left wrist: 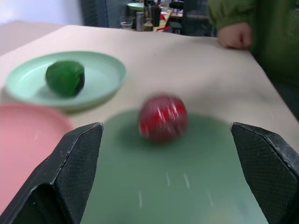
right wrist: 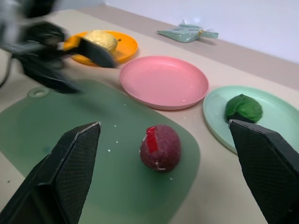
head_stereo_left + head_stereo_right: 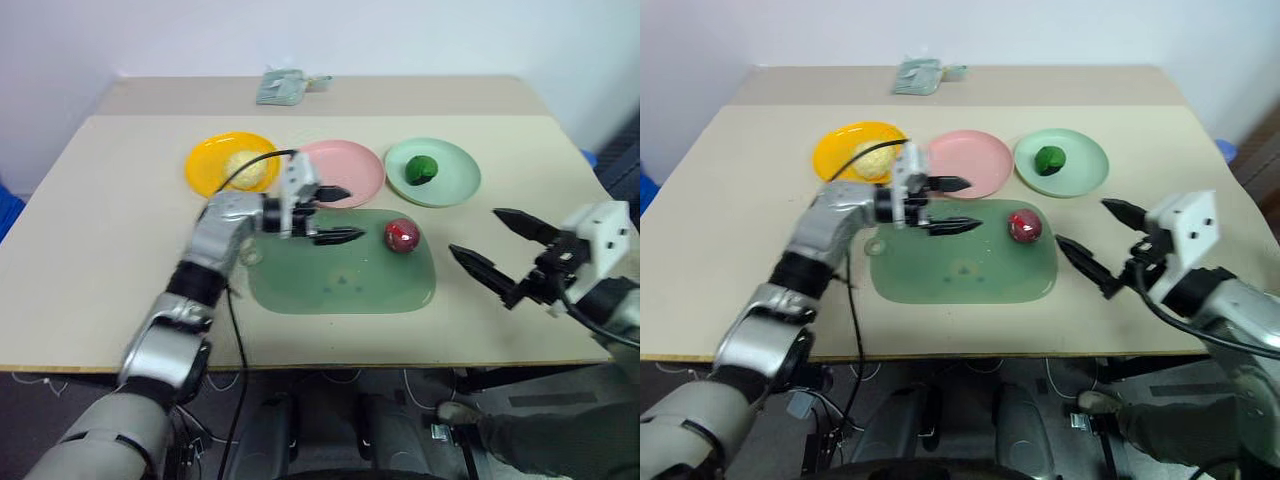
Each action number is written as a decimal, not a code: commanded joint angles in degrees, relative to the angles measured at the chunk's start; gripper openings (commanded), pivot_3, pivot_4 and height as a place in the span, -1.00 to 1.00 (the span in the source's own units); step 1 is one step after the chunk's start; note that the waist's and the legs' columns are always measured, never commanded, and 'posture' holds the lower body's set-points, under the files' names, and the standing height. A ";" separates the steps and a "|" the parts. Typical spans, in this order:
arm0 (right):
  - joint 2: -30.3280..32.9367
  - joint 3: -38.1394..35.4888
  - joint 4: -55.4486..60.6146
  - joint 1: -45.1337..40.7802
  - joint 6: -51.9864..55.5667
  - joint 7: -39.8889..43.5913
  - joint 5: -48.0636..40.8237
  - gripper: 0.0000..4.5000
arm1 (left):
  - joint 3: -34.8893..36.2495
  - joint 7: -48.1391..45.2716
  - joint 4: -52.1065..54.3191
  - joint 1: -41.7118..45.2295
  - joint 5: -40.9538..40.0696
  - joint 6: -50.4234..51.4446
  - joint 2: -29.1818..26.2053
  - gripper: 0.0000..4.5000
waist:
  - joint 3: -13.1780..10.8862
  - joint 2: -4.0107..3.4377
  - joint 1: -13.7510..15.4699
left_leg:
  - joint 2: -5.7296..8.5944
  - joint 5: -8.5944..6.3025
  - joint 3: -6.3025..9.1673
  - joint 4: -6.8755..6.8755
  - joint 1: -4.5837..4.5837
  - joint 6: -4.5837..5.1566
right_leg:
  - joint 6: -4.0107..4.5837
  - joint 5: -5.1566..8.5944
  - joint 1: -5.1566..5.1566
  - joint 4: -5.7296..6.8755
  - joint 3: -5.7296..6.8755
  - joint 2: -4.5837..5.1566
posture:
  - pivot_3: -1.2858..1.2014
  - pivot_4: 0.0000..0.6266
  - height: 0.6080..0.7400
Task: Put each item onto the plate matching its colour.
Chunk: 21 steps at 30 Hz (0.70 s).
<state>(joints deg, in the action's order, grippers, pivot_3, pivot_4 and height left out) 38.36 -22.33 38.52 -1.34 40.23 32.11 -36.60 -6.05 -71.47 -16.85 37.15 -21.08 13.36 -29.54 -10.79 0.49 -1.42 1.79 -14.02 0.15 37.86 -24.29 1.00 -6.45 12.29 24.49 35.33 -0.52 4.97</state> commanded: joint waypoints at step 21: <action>-6.81 20.90 -46.08 -24.09 -18.67 9.63 16.32 0.98 | 26.64 7.26 43.57 -34.70 -21.94 15.89 -16.65 1.00 | -0.02 0.01 1.03 | 0.17 -0.02 -0.01 -0.01 -0.12 -0.02 | 0.34 0.04 -0.05 -0.19 0.29 0.48 | 0.03 -0.52 1.00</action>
<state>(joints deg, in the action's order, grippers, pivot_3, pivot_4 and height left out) 32.02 -0.80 -6.75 -24.39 23.63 41.34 -20.92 18.25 -65.55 24.15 2.47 -40.91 28.78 -46.07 -10.81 0.50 -0.39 1.96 -14.04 0.14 37.85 -24.41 0.98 -6.10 12.32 24.45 35.14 -0.22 5.45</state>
